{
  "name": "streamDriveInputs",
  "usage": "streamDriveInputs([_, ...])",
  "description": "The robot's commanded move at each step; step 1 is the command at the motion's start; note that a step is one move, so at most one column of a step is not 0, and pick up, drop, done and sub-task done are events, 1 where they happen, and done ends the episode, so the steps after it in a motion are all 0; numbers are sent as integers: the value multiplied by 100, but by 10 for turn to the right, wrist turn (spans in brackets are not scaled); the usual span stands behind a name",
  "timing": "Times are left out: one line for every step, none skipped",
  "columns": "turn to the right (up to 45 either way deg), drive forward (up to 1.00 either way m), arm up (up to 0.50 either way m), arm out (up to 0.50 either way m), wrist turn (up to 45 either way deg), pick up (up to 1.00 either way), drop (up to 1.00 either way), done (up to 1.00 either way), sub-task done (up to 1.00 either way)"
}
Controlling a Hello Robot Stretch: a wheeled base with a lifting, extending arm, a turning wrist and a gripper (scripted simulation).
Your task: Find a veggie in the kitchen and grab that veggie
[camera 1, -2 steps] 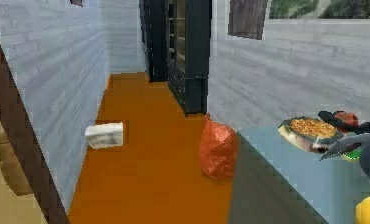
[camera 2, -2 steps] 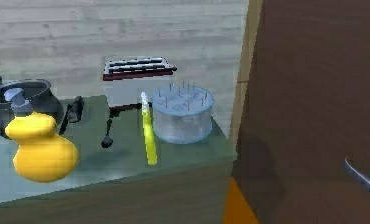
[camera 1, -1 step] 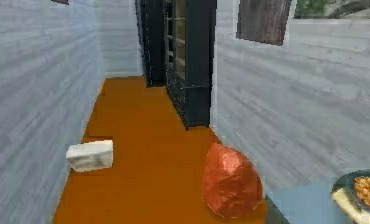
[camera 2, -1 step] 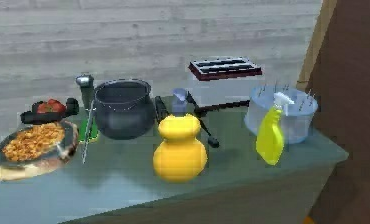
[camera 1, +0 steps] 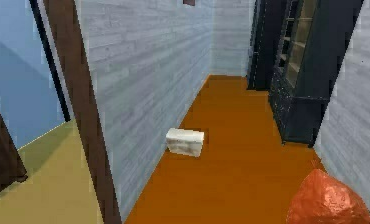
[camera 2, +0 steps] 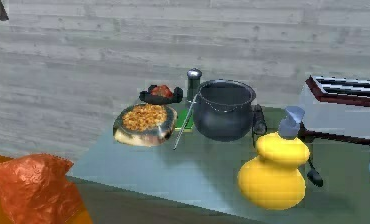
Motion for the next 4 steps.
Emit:
streamDriveInputs([-30, 0, 0, 0, 0, 0, 0, 0, 0])
streamDriveInputs([450, 0, 0, 0, 0, 0, 0, 0, 0])
streamDriveInputs([450, 0, 0, 0, 0, 0, 0, 0, 0])
streamDriveInputs([450, 0, 0, 0, 0, 0, 0, 0, 0])
